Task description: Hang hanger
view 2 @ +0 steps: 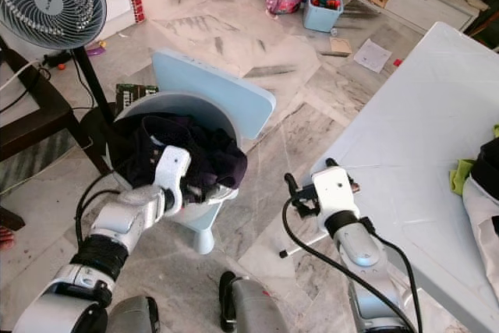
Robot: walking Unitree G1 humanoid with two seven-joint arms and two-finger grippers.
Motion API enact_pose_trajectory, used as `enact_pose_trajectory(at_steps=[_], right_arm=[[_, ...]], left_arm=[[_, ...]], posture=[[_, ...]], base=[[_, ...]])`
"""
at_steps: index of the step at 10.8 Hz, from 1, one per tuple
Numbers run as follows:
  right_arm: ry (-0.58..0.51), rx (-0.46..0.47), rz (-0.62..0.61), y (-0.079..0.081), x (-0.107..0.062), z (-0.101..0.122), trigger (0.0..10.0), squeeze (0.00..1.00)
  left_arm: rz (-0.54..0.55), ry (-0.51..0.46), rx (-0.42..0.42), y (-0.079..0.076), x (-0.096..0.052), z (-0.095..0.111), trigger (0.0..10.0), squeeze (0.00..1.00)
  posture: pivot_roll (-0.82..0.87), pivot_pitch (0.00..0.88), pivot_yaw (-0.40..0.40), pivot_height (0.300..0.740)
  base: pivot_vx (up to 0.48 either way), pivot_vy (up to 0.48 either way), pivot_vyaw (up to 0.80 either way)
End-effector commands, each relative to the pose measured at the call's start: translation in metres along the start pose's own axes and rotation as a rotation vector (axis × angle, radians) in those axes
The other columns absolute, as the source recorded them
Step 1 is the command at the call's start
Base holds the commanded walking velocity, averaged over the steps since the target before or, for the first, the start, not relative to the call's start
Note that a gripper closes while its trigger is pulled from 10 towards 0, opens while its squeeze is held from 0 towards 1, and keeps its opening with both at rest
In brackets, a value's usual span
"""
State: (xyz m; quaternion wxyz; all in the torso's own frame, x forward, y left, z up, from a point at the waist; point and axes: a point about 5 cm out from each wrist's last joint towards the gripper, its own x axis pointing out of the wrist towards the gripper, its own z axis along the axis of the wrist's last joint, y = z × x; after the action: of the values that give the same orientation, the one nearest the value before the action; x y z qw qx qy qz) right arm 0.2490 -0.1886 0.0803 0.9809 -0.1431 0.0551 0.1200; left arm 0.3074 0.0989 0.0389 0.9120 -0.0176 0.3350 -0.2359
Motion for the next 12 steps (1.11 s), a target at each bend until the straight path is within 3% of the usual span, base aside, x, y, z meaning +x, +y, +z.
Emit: enact_pose_trajectory(at_steps=[1, 2, 3, 12], right_arm=[[0.030, 0.003, 0.016, 0.003, -0.001, -0.006, 10.0, 0.00], [0.029, 0.003, 0.015, 0.003, -0.001, -0.006, 10.0, 0.00], [0.030, 0.002, 0.013, 0.003, -0.001, -0.006, 10.0, 0.00], [0.027, -0.003, -0.001, 0.001, 0.001, -0.006, 10.0, 0.00]], left_arm=[[-0.022, 0.043, -0.037, -0.003, 0.002, -0.013, 10.0, 0.00], [-0.025, 0.051, -0.043, 0.001, 0.002, -0.015, 10.0, 0.00], [-0.017, 0.052, -0.044, 0.006, 0.001, -0.015, 0.0, 0.00], [0.044, -0.011, 0.022, 0.014, 0.004, -0.006, 0.0, 0.00]], posture=[[-0.09, 0.169, -0.116, 0.740], [-0.10, 0.169, -0.116, 0.740], [-0.10, 0.168, -0.116, 0.740], [-0.10, 0.158, -0.116, 0.740]], base=[[0.000, 0.000, 0.00], [0.000, 0.000, 0.00], [0.000, 0.000, 0.00], [0.000, 0.000, 0.00]])
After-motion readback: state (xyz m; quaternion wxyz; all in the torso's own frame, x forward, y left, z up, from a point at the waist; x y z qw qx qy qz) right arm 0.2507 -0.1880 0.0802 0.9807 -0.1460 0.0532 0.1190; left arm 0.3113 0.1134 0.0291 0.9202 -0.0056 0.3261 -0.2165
